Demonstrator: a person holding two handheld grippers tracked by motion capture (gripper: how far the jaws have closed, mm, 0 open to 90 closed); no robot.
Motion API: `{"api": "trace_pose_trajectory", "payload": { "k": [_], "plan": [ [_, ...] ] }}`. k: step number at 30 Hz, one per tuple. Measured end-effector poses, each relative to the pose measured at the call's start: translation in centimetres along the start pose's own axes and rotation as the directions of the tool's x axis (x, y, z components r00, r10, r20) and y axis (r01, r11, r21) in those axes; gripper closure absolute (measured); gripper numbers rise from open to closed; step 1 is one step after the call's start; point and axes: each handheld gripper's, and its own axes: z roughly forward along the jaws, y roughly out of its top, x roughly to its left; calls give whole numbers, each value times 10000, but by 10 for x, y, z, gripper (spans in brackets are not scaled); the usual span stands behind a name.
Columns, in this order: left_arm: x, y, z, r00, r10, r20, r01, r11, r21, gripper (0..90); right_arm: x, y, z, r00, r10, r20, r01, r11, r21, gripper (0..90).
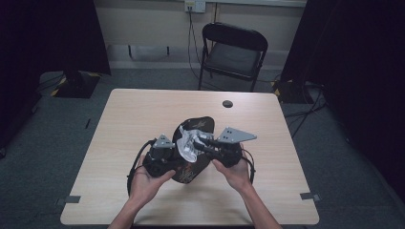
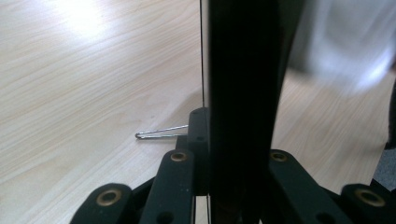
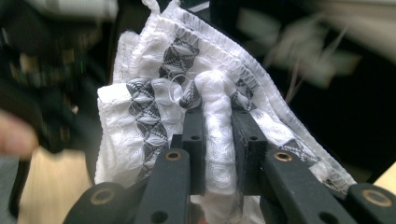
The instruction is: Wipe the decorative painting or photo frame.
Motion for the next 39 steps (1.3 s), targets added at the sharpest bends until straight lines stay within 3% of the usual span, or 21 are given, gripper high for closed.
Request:
{"api": "trace_pose_trajectory", "payload": {
  "k": [3, 6, 13, 22, 26, 28, 31, 34, 39],
  "plan": [
    [1, 0, -1, 10000, -56, 45, 56, 10000, 19, 806, 3, -13, 4, 9997, -3, -234, 14, 9987, 500, 779],
    [1, 1, -1, 10000, 87, -13, -87, 9999, 52, 806, 2, -9, 3, 9998, -177, -123, 184, 9980, 609, 781],
    [1, 1, -1, 9999, 120, -10, -120, 9999, 63, 805, -17, 22, -10, 9989, 95, 468, -68, 9983, -583, 780],
    [1, 0, -1, 9999, 54, -135, -55, 10000, -16, 803, -20, -26, 4, 9976, 596, 354, -617, 9963, 597, 781],
    [1, 0, -1, 9999, 72, -127, -73, 10000, -6, 804, -23, -16, 0, 9971, 430, 630, -461, 9977, 488, 781],
    [2, 0, -1, 9999, 117, -100, -117, 9999, 19, 804, -30, 5, -9, 9949, 398, 922, -387, 9992, -141, 780],
    [2, 0, -1, 9999, 98, -100, -98, 10000, 1, 804, -35, 16, -12, 9931, 460, 1083, -408, 9979, -498, 779],
    [2, 0, -1, 9999, 62, -141, -62, 10000, 7, 803, -35, 3, -6, 9925, 545, 1095, -530, 9985, -168, 779],
    [2, 1, -1, 9998, 84, -162, -84, 10000, 36, 802, -33, -35, 2, 9896, 1178, 825, -1213, 9919, 387, 780]
  ]
}}
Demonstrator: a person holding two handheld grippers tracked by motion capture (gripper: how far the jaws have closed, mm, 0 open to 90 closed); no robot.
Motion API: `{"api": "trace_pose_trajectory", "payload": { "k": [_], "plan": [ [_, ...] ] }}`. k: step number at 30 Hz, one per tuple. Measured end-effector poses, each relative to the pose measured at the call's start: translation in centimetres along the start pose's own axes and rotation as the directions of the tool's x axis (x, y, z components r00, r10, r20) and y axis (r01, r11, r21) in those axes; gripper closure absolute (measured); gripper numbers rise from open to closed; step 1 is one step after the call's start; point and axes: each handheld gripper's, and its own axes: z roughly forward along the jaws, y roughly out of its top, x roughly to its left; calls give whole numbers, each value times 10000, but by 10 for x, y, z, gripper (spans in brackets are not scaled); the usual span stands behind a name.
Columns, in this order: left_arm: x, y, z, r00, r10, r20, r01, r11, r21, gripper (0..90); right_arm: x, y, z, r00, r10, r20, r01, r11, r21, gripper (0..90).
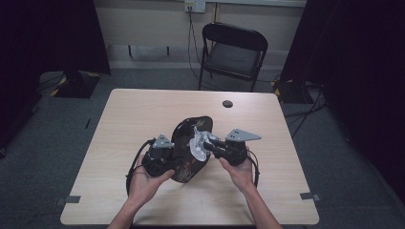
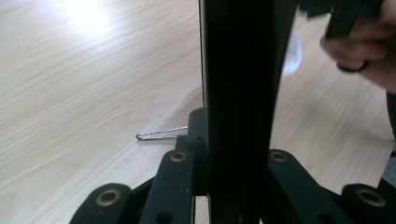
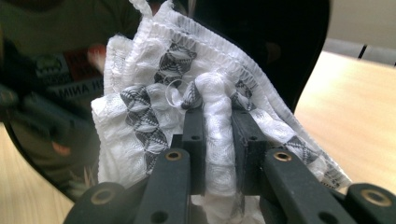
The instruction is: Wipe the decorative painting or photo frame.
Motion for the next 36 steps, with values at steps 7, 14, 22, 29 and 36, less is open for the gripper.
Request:
{"api": "trace_pose_trajectory", "payload": {
  "k": [7, 14, 22, 29, 36],
  "plan": [
    [0, 0, 1, 10000, 5, 12, -5, 10000, -17, 803, -5, 34, -11, 9988, -403, 291, 419, 9976, -553, 778],
    [0, 0, 1, 10000, -11, -3, 11, 10000, -45, 802, -11, 42, -12, 9982, -368, 468, 403, 9963, -764, 778],
    [0, 1, 1, 10000, 6, 26, -6, 10000, -22, 802, -10, -8, 0, 9993, 52, 362, -60, 9997, 232, 779],
    [1, 1, 1, 10000, 52, 2, -52, 10000, 2, 802, -7, 35, -11, 9984, -465, 314, 484, 9968, -635, 773],
    [0, 1, 1, 10000, 29, 9, -29, 10000, -60, 801, -16, 36, -11, 9969, -233, 753, 294, 9963, -810, 774]
  ]
}}
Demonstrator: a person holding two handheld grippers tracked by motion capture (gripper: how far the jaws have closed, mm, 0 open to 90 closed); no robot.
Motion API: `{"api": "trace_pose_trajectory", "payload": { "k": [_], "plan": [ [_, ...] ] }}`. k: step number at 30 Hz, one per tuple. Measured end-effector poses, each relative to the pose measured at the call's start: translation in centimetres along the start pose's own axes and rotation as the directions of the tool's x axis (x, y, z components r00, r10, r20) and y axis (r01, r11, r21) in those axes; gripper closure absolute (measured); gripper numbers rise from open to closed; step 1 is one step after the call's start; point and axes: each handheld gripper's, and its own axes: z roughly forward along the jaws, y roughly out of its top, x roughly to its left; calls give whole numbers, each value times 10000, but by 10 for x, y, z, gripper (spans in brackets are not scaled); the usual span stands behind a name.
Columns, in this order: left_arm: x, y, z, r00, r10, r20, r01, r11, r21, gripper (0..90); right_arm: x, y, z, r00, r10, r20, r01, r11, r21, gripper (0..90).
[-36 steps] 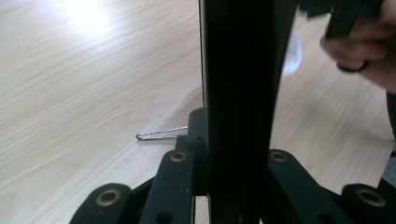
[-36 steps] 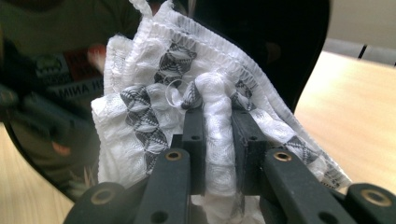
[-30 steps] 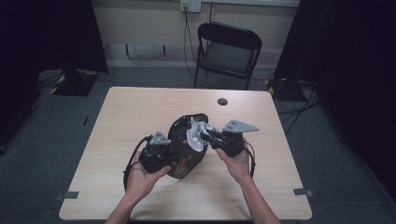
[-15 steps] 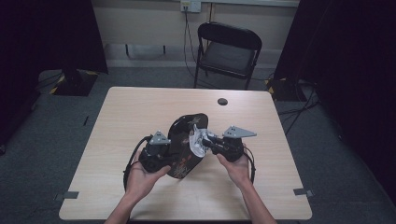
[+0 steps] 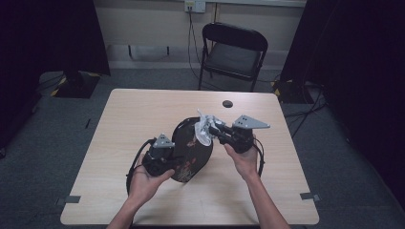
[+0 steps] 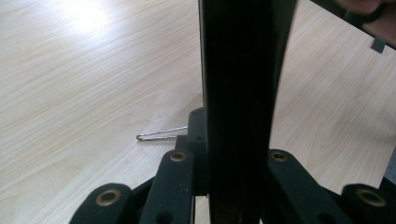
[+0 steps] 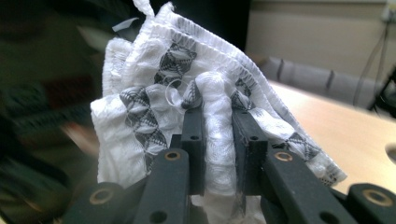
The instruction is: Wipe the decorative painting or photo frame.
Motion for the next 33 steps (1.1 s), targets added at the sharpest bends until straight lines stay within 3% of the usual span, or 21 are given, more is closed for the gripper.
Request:
{"api": "trace_pose_trajectory", "payload": {
  "k": [5, 6, 8, 13, 17, 20, 24, 28, 33],
  "plan": [
    [-1, 1, 1, 9999, 74, -106, -73, 10000, 32, 800, -7, -40, 7, 9988, 487, -91, -476, 9940, 986, 775],
    [-1, 1, 1, 9999, 74, -106, -73, 10000, 32, 800, -7, -40, 7, 9988, 487, -91, -476, 9940, 986, 775],
    [-1, 1, 1, 9999, 96, -124, -96, 9999, 31, 799, -6, -62, 11, 9971, 763, -51, -748, 9862, 1476, 775],
    [-1, 1, 1, 9999, 115, -119, -115, 9999, 20, 800, -6, -84, 16, 9968, 799, 7, -780, 9713, 2248, 775],
    [0, 1, 0, 9999, 135, -101, -134, 9999, 68, 800, -5, -82, 16, 9979, 648, 38, -638, 9688, 2396, 775],
    [0, 1, 1, 10000, 79, -54, -79, 10000, 54, 800, -8, -66, 10, 9962, 867, -2, -855, 9825, 1658, 771],
    [0, 1, 1, 9999, 114, -79, -114, 9999, 40, 800, -10, -51, 7, 9966, 818, -16, -812, 9912, 1043, 770],
    [0, 1, 0, 9998, 144, -111, -143, 9999, 59, 798, -10, -63, 12, 9971, 752, 70, -754, 9861, 1479, 771],
    [0, 1, 0, 9999, 89, -97, -88, 10000, 45, 800, -10, -87, 16, 9944, 1051, 64, -1041, 9721, 2102, 771]
  ]
}}
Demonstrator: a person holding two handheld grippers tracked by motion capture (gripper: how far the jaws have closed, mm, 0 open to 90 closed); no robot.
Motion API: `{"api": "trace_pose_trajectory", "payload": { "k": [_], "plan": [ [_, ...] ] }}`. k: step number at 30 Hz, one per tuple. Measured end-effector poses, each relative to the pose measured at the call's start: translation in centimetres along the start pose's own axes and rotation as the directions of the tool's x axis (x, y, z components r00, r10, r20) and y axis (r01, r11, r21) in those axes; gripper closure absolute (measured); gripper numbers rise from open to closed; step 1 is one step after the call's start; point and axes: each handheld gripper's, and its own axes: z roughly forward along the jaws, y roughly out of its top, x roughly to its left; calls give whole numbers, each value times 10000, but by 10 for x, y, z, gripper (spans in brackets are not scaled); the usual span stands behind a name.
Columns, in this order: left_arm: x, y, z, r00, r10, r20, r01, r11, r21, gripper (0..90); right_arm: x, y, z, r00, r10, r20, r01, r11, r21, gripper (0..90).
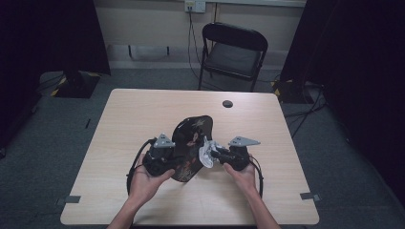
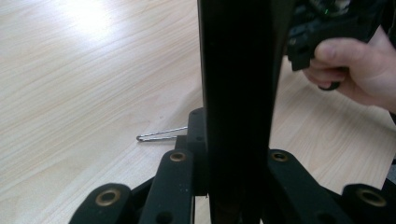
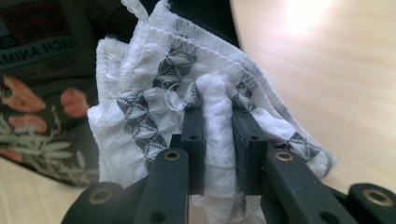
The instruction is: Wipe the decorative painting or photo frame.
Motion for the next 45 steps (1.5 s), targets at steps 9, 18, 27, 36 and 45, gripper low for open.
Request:
{"api": "trace_pose_trajectory", "payload": {
  "k": [9, 18, 27, 36, 45],
  "plan": [
    [1, 0, 0, 10000, -68, -21, 68, 10000, -21, 800, 8, -13, 10, 9994, -295, -158, 308, 9958, 862, 772],
    [2, -1, 0, 9999, -143, -31, 143, 9999, -86, 801, 21, -21, 15, 9967, -570, -584, 636, 9909, 1187, 772],
    [3, -1, 0, 9999, -145, 6, 145, 9999, -71, 801, 39, 10, -1, 9935, -870, -737, 861, 9962, -149, 776],
    [3, -1, -1, 9999, -150, 15, 150, 9999, -53, 800, 44, 29, -7, 9926, -964, -741, 903, 9926, -811, 775],
    [4, -1, -1, 9999, -157, 32, 157, 9999, -39, 801, 58, -20, 15, 9866, -1248, -1056, 1322, 9890, 664, 777]
  ]
}}
